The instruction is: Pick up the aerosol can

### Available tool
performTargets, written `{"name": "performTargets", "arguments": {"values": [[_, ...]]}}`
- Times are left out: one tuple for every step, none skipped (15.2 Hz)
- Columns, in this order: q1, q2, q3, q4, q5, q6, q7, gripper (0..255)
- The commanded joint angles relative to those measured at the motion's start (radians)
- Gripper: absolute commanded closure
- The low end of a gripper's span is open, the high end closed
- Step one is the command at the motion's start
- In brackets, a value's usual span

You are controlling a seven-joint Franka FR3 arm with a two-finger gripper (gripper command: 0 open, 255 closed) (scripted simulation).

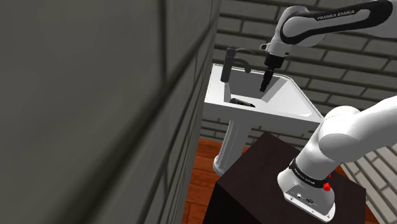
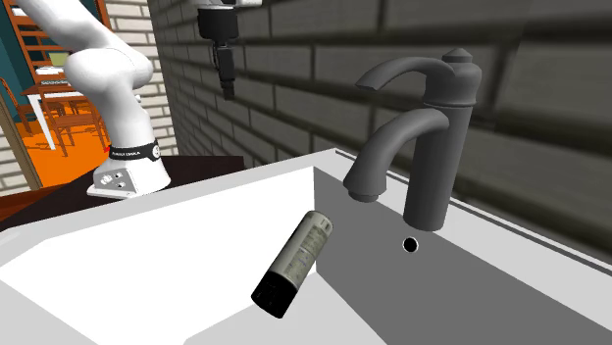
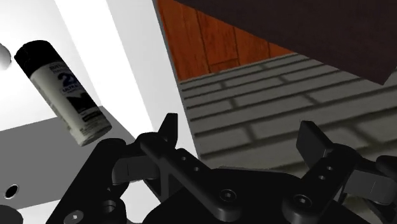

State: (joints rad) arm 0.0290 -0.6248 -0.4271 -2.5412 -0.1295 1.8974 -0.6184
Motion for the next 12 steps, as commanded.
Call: {"name": "performTargets", "arguments": {"values": [[0.021, 0.069, -0.061, 0.010, -0.005, 0.068, -0.101, 0], [0.034, 0.103, -0.092, 0.019, -0.003, 0.097, -0.151, 0], [0.047, 0.140, -0.122, 0.030, 0.002, 0.124, -0.202, 0], [0.063, 0.179, -0.153, 0.043, 0.012, 0.152, -0.255, 0], [0.079, 0.220, -0.184, 0.059, 0.026, 0.178, -0.309, 0], [0.098, 0.262, -0.215, 0.076, 0.044, 0.203, -0.366, 0], [0.117, 0.308, -0.246, 0.094, 0.068, 0.226, -0.426, 0], [0.137, 0.355, -0.276, 0.115, 0.098, 0.247, -0.488, 0], [0.158, 0.406, -0.305, 0.138, 0.135, 0.267, -0.554, 0], [0.177, 0.459, -0.332, 0.162, 0.178, 0.283, -0.623, 0], [0.194, 0.516, -0.356, 0.189, 0.229, 0.295, -0.696, 0], [0.206, 0.576, -0.375, 0.218, 0.285, 0.304, -0.772, 0]]}}
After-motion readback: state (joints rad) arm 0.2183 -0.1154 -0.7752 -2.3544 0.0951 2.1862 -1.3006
